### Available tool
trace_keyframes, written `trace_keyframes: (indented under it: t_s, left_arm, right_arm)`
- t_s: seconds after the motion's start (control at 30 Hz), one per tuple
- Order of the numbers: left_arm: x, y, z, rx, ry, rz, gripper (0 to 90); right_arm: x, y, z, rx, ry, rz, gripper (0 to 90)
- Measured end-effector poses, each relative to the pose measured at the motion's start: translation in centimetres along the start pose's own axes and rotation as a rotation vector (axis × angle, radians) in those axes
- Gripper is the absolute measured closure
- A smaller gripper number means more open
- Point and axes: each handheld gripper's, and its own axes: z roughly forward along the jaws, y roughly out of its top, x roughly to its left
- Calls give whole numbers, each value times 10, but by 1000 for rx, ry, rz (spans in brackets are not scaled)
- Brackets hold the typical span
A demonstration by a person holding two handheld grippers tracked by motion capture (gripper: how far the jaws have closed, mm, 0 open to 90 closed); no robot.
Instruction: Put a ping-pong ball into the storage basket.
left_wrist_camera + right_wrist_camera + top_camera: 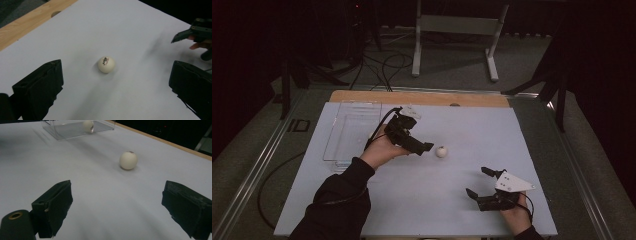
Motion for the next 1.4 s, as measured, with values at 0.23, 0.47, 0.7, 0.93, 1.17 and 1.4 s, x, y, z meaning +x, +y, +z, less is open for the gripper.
trace_keyframes:
  t_s: [0.23,0.47,0.7,0.93,1.17,1.4]
  left_arm:
    - [-5,5,7,-26,-6,10,6]
    - [-8,8,20,-39,-17,14,6]
    - [-10,10,32,-48,-17,19,6]
    - [-10,10,44,-60,-35,19,7]
    - [-11,7,56,-62,-37,20,7]
    - [-9,3,66,-50,-51,14,7]
  right_arm:
    - [0,0,0,-2,4,3,94]
    - [-1,0,0,1,3,1,94]
    - [-1,0,0,-2,3,4,94]
    - [-1,0,0,-3,5,6,94]
    - [-1,0,0,0,5,7,94]
    - [-1,0,0,-1,5,6,94]
